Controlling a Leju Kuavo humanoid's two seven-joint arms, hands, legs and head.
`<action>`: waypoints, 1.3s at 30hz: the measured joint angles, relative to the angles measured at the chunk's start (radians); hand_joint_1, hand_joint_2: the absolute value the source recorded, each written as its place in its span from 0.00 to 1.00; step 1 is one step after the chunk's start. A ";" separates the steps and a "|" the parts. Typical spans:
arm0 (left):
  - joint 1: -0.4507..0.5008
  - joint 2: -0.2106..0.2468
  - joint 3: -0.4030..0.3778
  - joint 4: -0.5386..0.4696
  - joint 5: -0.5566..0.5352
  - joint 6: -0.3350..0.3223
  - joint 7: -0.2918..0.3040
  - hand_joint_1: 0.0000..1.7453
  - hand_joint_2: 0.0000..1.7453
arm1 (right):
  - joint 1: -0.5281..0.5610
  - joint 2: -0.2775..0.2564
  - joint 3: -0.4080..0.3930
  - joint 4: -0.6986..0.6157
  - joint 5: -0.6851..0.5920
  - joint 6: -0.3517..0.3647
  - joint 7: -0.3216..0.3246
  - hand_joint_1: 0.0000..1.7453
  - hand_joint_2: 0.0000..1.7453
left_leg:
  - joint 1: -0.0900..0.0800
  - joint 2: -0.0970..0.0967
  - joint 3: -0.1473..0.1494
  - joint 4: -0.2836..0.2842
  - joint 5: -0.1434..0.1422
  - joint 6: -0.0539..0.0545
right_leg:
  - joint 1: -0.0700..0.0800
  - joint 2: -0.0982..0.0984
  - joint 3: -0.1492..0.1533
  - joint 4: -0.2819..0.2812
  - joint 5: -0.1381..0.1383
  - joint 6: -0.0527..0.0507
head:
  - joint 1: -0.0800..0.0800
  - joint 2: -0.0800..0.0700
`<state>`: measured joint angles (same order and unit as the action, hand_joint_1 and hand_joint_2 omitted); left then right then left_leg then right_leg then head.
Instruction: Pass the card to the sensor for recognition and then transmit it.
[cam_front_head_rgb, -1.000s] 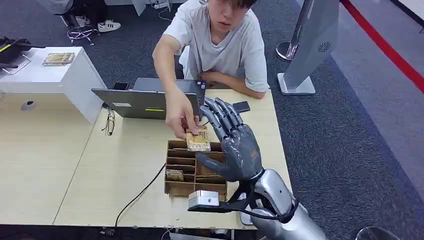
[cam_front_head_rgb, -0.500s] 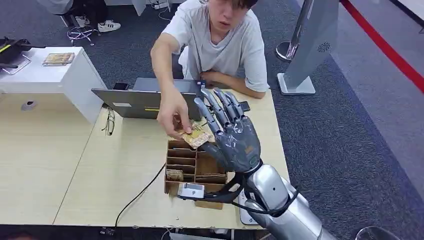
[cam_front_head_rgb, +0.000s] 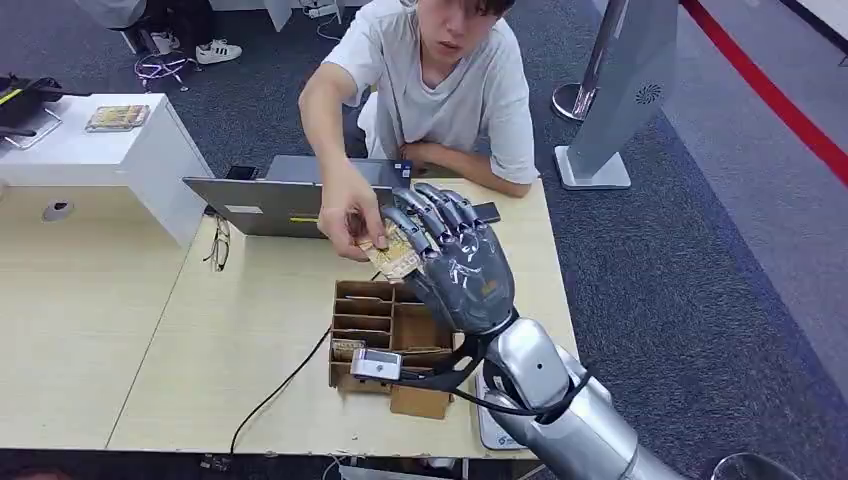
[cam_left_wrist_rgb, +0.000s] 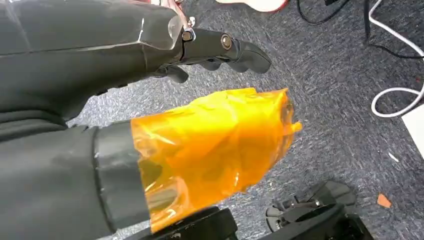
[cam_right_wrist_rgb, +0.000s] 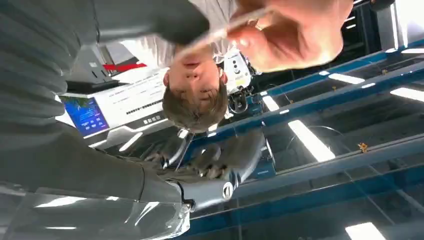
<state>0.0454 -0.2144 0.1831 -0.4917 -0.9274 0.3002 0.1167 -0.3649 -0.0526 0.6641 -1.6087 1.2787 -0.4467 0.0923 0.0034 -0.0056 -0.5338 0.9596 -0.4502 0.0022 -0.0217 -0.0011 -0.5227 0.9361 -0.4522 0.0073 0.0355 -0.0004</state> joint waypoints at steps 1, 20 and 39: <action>0.000 0.002 -0.003 0.000 0.000 -0.003 0.000 0.00 0.00 | 0.000 0.000 0.001 0.000 -0.001 0.001 0.000 0.99 1.00 | 0.000 0.000 0.000 0.000 0.000 0.000 | 0.000 0.000 0.000 0.000 0.000 0.000 | 0.000 0.000; 0.002 0.008 -0.043 -0.005 0.009 -0.005 0.019 0.00 0.00 | -0.001 0.006 0.008 0.000 -0.005 0.007 -0.005 1.00 1.00 | 0.000 0.000 0.000 0.000 0.000 0.000 | 0.000 0.000 0.000 0.000 0.000 0.000 | 0.000 0.000; 0.030 0.016 -0.065 -0.044 0.033 -0.004 0.040 0.00 0.00 | 0.027 0.005 0.002 -0.057 -0.195 0.075 -0.064 1.00 1.00 | 0.000 0.000 0.000 0.000 0.000 0.000 | 0.000 0.000 -0.001 0.000 0.000 0.000 | 0.000 0.000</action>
<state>0.0758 -0.1984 0.1183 -0.5356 -0.8945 0.2960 0.1568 -0.3377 -0.0473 0.6664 -1.6659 1.0841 -0.3719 0.0286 0.0033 -0.0053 -0.5340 0.9596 -0.4502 0.0022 -0.0217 -0.0009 -0.5236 0.9360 -0.4522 0.0074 0.0355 -0.0004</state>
